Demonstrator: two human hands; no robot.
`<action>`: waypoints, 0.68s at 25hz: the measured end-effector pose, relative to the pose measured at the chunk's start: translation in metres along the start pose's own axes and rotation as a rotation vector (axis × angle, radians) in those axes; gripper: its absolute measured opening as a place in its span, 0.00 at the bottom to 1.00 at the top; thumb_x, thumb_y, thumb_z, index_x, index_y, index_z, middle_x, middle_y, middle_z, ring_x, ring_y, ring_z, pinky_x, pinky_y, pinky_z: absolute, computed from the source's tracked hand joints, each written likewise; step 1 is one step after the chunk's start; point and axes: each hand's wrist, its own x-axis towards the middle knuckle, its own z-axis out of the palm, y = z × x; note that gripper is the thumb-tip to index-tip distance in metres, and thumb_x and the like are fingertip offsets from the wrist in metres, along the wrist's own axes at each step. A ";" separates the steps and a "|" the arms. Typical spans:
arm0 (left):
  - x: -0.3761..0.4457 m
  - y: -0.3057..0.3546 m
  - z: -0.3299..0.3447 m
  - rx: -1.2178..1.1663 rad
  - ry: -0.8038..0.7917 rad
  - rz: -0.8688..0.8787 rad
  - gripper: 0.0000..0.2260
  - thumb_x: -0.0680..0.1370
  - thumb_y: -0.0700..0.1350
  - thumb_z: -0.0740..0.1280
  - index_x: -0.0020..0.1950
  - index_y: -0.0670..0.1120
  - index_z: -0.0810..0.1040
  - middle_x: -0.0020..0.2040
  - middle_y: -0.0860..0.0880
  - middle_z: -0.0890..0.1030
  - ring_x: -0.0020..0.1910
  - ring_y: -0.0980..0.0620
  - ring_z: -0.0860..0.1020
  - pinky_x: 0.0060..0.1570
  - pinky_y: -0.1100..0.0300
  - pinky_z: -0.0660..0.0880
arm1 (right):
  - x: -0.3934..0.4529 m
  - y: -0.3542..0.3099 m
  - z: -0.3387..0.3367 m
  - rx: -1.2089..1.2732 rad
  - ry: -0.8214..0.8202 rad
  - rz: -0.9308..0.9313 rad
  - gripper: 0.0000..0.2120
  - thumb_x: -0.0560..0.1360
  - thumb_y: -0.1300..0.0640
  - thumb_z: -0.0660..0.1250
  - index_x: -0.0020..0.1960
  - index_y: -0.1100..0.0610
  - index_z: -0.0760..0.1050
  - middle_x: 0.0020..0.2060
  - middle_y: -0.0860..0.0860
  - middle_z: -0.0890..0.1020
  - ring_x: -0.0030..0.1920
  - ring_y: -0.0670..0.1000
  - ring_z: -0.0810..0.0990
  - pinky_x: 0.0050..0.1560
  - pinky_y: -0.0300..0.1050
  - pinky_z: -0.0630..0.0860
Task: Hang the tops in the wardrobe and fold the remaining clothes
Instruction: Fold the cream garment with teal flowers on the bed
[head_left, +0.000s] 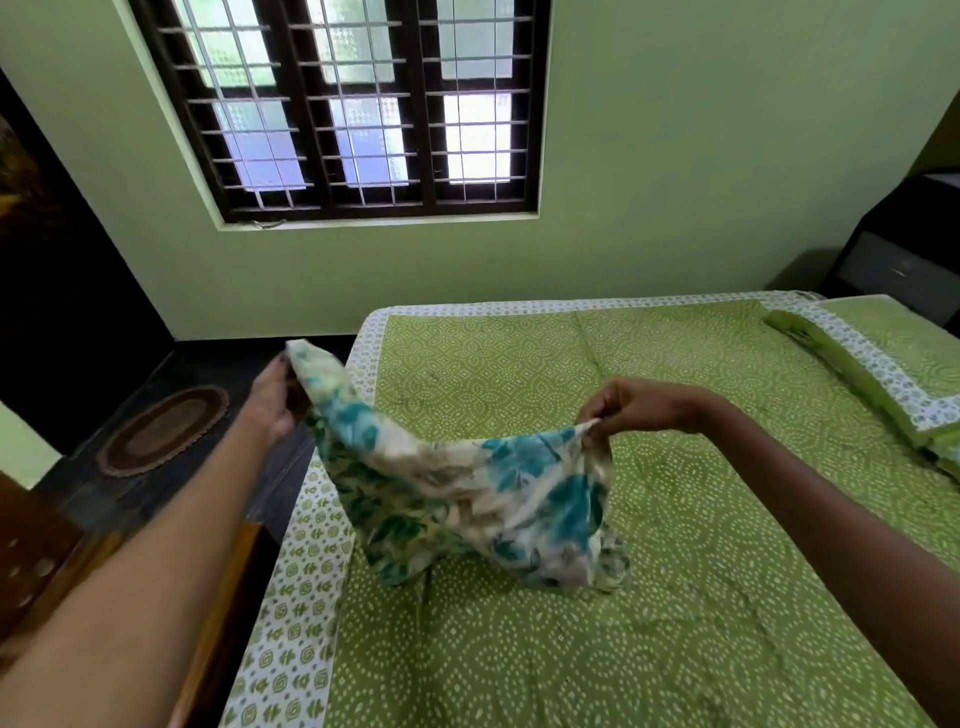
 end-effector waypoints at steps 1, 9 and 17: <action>-0.009 0.004 0.020 0.071 -0.143 -0.085 0.17 0.82 0.46 0.55 0.38 0.46 0.79 0.31 0.50 0.81 0.30 0.55 0.80 0.33 0.64 0.78 | 0.009 -0.004 -0.005 -0.114 0.151 -0.033 0.14 0.75 0.67 0.66 0.41 0.49 0.82 0.38 0.47 0.82 0.40 0.42 0.79 0.47 0.39 0.75; -0.052 -0.020 0.147 0.422 -0.734 -0.237 0.13 0.79 0.35 0.56 0.45 0.43 0.80 0.36 0.49 0.83 0.33 0.54 0.81 0.35 0.62 0.79 | 0.082 -0.037 0.002 -0.366 0.557 -0.365 0.11 0.71 0.67 0.70 0.50 0.56 0.83 0.61 0.54 0.75 0.62 0.52 0.70 0.60 0.44 0.68; -0.061 -0.018 0.179 0.075 -0.983 -0.418 0.19 0.59 0.40 0.69 0.49 0.42 0.81 0.45 0.40 0.83 0.45 0.40 0.81 0.48 0.51 0.78 | 0.064 -0.058 -0.013 -0.197 0.444 -0.387 0.14 0.71 0.69 0.69 0.54 0.58 0.79 0.74 0.50 0.61 0.71 0.45 0.59 0.65 0.39 0.65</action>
